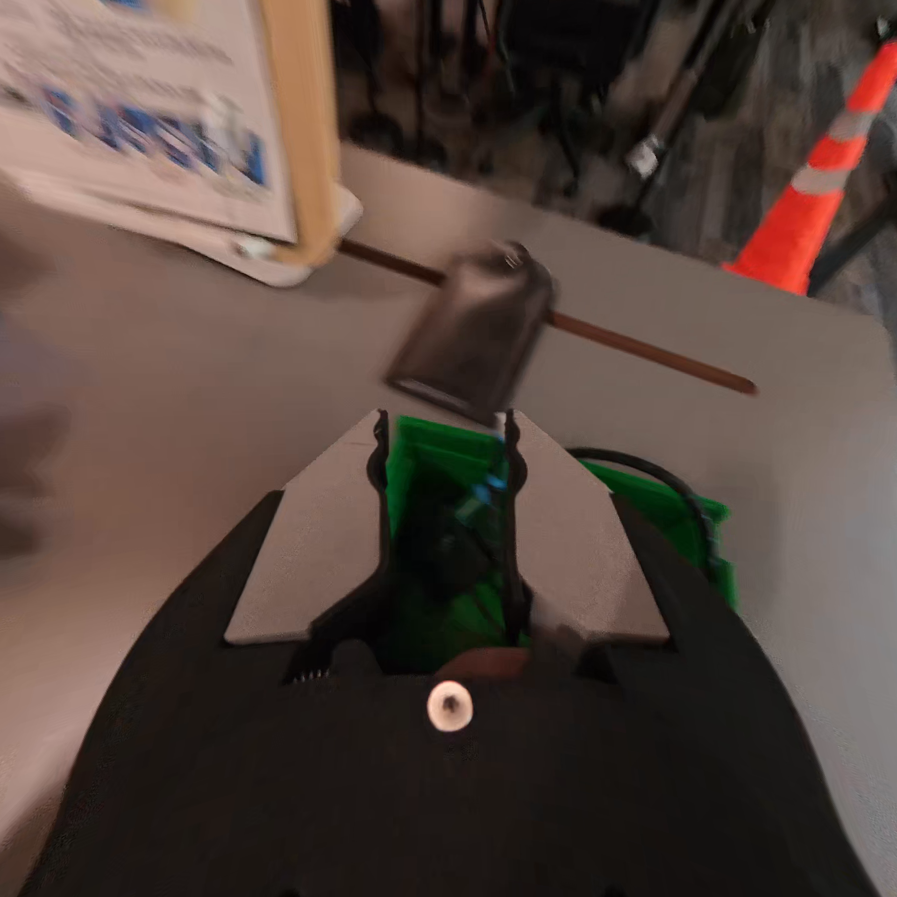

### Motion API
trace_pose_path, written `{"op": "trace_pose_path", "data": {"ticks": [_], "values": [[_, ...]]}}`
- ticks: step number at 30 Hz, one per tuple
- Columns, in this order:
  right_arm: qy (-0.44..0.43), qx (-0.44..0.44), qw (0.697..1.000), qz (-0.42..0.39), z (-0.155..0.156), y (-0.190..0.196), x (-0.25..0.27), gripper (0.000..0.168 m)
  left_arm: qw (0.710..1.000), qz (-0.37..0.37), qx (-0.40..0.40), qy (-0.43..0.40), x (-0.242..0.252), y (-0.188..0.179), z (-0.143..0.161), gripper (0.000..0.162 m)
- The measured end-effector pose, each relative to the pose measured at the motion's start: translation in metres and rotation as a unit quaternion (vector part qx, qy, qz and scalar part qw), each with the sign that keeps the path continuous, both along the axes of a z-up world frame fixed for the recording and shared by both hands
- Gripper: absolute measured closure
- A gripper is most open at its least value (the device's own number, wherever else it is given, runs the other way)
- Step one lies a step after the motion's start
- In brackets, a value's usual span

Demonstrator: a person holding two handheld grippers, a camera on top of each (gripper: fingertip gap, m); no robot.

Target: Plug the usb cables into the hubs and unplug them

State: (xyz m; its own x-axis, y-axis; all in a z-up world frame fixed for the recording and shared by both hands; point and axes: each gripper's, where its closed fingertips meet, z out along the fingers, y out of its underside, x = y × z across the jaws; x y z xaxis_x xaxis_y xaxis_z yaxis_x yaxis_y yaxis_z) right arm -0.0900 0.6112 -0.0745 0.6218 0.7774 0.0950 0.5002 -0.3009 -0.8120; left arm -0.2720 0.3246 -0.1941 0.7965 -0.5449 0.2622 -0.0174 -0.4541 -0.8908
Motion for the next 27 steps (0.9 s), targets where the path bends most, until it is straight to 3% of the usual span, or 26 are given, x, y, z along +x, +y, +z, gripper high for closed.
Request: {"op": "trace_pose_path", "data": {"ticks": [3,5,9,15,21,27], "values": [[0.108,0.008,0.992,0.064,0.028,-0.058,-0.036,0.093,1.000,-0.005,-0.001,0.012,0.002,-0.001,-0.002,0.121],[0.149,0.009,0.983,0.105,0.031,-0.097,-0.061,0.084,1.000,-0.012,-0.001,0.025,0.005,-0.002,-0.005,0.121],[0.181,0.002,0.970,0.160,-0.004,-0.155,-0.116,0.070,0.998,-0.045,-0.006,0.039,0.016,-0.008,-0.009,0.120],[0.159,0.026,0.973,0.168,-0.070,-0.171,-0.174,0.069,0.999,-0.021,-0.001,0.031,0.021,-0.025,-0.006,0.121],[0.211,0.046,0.958,0.187,-0.073,-0.183,-0.188,0.080,0.998,-0.010,-0.019,0.056,0.038,-0.080,-0.014,0.121],[0.161,0.066,0.966,0.192,-0.090,-0.185,-0.185,0.075,0.998,0.039,-0.049,0.007,0.028,-0.129,-0.008,0.112]]}}
